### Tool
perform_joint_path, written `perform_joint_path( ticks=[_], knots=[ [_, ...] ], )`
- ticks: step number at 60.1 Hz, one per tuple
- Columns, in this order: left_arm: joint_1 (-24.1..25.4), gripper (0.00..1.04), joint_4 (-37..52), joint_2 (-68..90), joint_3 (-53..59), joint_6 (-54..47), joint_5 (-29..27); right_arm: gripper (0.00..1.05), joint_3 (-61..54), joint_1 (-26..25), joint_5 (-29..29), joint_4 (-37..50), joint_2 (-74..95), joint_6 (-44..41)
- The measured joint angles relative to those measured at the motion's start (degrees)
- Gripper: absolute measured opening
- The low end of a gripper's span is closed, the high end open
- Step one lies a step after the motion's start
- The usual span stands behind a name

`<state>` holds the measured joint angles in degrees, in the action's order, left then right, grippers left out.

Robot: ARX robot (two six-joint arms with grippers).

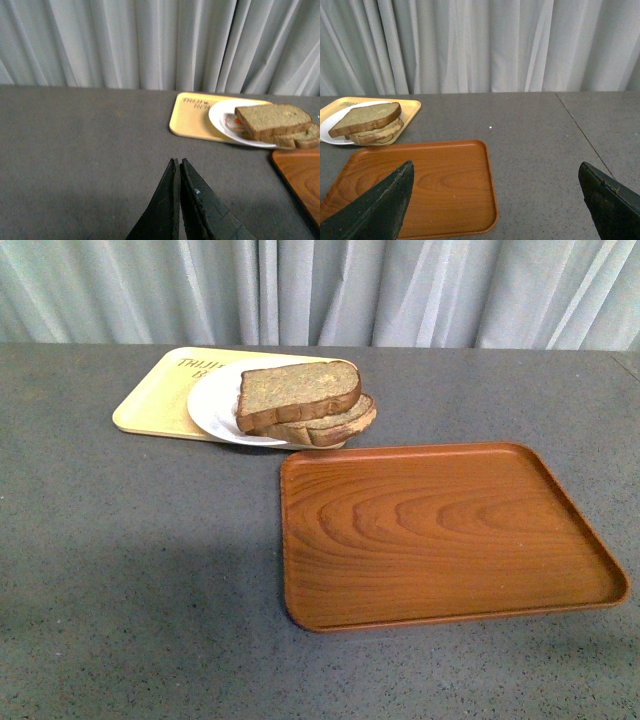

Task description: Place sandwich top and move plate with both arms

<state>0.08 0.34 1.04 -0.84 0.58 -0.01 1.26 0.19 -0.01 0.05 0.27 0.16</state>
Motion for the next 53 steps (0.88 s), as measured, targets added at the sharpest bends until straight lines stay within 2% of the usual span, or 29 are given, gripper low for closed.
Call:
perform_joint_path(
  ticks=[11,18,30,37,53],
  knots=[
    [0.0,0.03,-0.3,-0.1,0.0,0.0,0.0,0.96,0.0,0.0,0.0,0.0,0.0,0.0],
    [0.0,0.33,-0.3,-0.1,0.0,0.0,0.0,0.96,0.0,0.0,0.0,0.0,0.0,0.0],
    [0.0,0.71,-0.3,-0.1,0.0,0.0,0.0,0.96,0.0,0.0,0.0,0.0,0.0,0.0],
    [0.0,0.97,-0.3,-0.1,0.0,0.0,0.0,0.96,0.0,0.0,0.0,0.0,0.0,0.0],
    [0.0,0.96,-0.3,-0.2,0.0,-0.1,0.0,0.96,0.0,0.0,0.0,0.0,0.0,0.0]
  ],
)
